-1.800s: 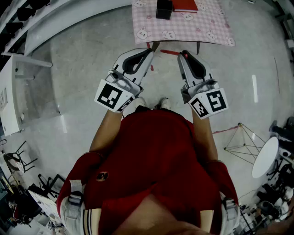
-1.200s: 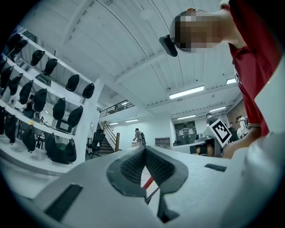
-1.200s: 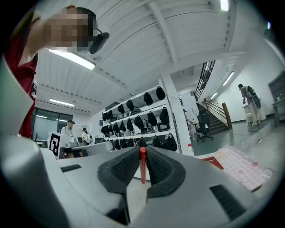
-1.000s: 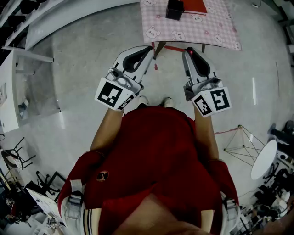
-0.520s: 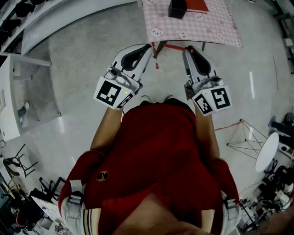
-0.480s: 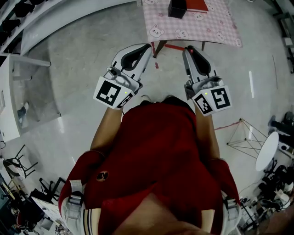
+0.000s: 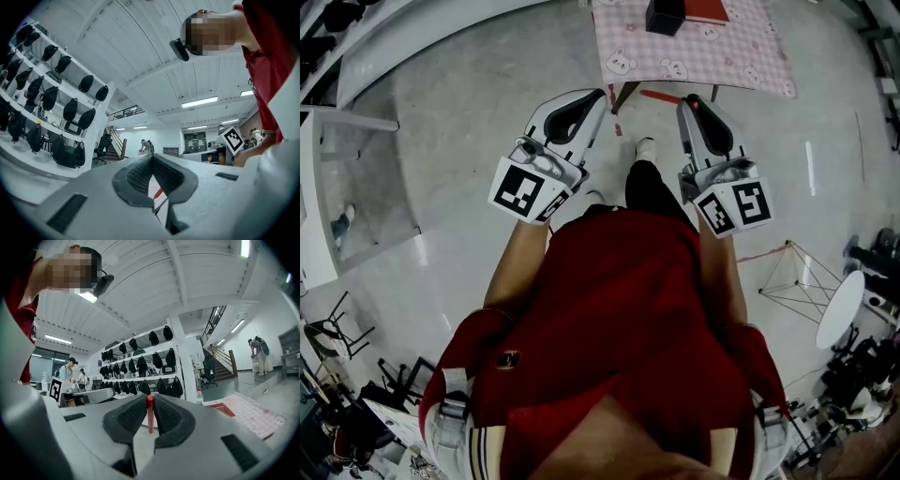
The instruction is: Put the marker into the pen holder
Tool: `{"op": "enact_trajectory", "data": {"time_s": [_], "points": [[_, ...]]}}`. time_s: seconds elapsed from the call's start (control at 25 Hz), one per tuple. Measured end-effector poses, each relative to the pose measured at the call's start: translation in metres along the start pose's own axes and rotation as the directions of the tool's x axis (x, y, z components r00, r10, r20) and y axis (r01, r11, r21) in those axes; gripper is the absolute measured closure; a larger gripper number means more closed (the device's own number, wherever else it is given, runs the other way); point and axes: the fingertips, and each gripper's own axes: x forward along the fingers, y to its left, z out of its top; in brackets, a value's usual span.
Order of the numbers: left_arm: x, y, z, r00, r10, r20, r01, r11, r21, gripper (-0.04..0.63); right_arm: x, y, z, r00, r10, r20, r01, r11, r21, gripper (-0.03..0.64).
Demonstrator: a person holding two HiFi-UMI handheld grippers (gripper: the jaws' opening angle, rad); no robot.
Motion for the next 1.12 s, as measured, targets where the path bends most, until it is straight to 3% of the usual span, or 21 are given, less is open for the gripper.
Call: {"op": "enact_trajectory", "data": {"time_s": [0.28, 0.72, 1.12], "points": [[0.037, 0.026, -0.014, 0.998, 0.041, -0.042, -0.040, 0.999, 0.024, 0.588, 0.031, -0.047, -0.006, 1.000, 0.012, 0.014, -0.012, 1.000, -0.001, 0.572], [0.155, 0.067, -0.027, 0.996, 0.041, -0.079, -0.036, 0.997, 0.063, 0.588, 0.083, -0.155, 0.003, 1.000, 0.010, 0.012, -0.010, 1.000, -0.028, 0.572], [0.230, 0.097, -0.041, 0.989, 0.095, -0.109, -0.087, 0.993, 0.076, 0.589, 0.125, -0.225, 0.003, 0.998, 0.054, -0.016, -0.054, 0.997, -0.050, 0.572]]}}
